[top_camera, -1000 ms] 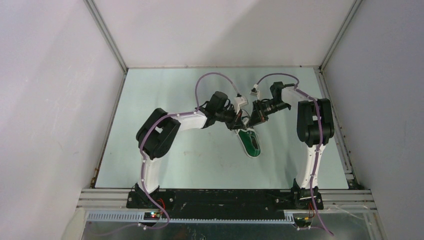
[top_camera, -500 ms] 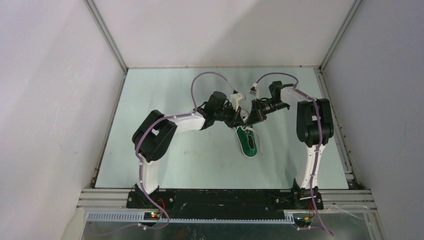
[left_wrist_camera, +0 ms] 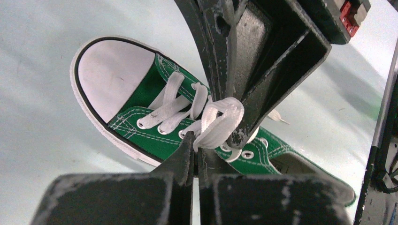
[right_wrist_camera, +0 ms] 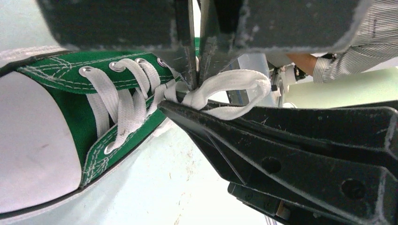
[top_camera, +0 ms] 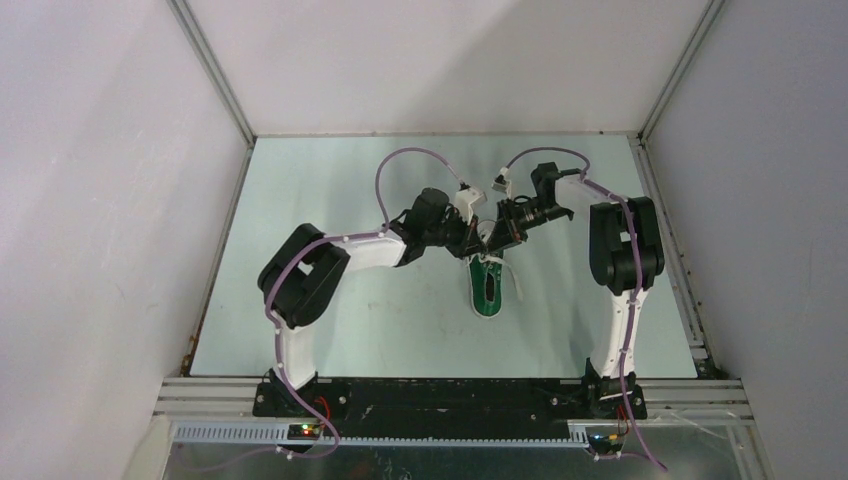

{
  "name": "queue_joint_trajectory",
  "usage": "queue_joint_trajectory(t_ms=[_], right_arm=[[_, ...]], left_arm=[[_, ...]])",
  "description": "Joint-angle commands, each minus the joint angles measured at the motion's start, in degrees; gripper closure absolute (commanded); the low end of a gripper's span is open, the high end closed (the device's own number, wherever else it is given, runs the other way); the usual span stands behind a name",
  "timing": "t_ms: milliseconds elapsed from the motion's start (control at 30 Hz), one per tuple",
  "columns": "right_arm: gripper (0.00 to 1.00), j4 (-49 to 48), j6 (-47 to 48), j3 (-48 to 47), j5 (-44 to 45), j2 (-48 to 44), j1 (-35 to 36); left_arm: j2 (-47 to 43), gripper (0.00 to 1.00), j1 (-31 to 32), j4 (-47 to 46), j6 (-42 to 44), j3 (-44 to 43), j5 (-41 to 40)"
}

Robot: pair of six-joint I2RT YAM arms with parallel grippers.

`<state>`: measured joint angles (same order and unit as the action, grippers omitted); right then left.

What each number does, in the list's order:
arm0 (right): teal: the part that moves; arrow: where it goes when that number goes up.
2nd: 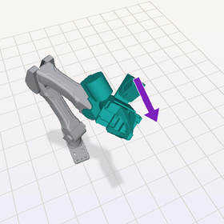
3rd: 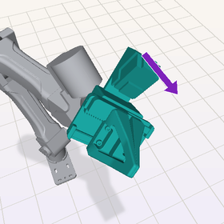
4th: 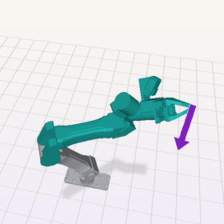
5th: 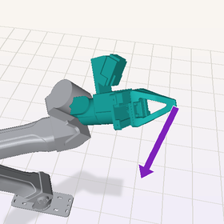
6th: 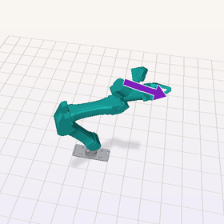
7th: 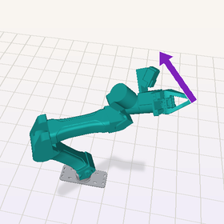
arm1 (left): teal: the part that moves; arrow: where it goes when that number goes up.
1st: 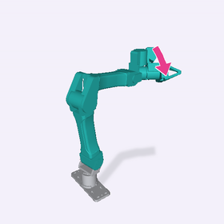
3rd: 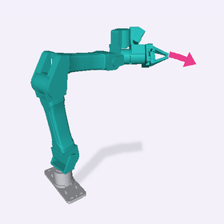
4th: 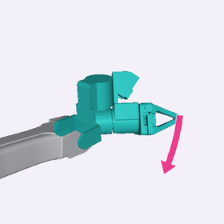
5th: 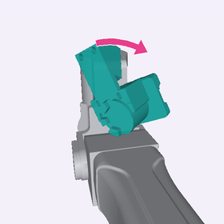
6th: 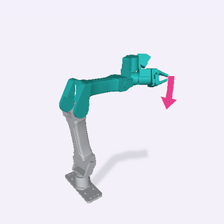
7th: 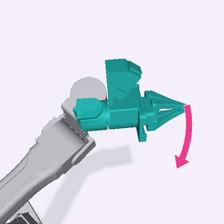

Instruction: Tie the shoes

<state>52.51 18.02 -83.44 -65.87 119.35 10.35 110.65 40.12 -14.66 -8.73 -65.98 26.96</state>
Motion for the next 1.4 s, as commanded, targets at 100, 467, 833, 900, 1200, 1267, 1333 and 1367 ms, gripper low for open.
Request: queue_joint_trajectory(t_ms=[100, 467, 833, 900, 1200, 1267, 1333, 1367], right_arm=[[0.8, 6.09, -1.25, -1.63, -2.45, 0.28, 0.14], [0.61, 13.75, 6.96, -8.78, 4.5, 1.04, -6.6], [0.68, 7.36, 5.88, -7.74, 10.22, 1.41, -1.83], [0.7, 7.19, 5.62, -8.19, 9.93, 1.94, -1.55], [0.7, 6.89, 4.35, -8.35, 9.99, 3.3, -0.98], [0.7, 6.71, 4.14, -8.43, 10.09, 3.57, -0.97], [0.69, 6.51, 3.74, -8.6, 10.09, 3.89, -0.92], [0.69, 6.41, 3.67, -8.68, 9.69, 4.01, -0.89]], left_arm=[[2.91, 1.0, 0.35, -10.85, -3.12, -3.26, -3.64], [1.86, 1.0, 0.4, -11.11, -0.77, 0.55, -0.36], [0.74, 1.0, 0.22, -13.05, -3.04, 2.19, 0.02], [0.51, 1.0, 0.21, -13.42, -3.69, 2.43, 0.07], [-0.16, 1.0, 0.01, -15.62, -5.79, 3.57, 1.07], [-0.24, 1.0, -0.12, -16.16, -6.23, 3.77, 1.26], [-0.21, 1.0, -0.13, -16.87, -6.71, 3.97, 1.58], [-0.19, 1.0, -0.13, -17.55, -7.28, 4.04, 2.02]])
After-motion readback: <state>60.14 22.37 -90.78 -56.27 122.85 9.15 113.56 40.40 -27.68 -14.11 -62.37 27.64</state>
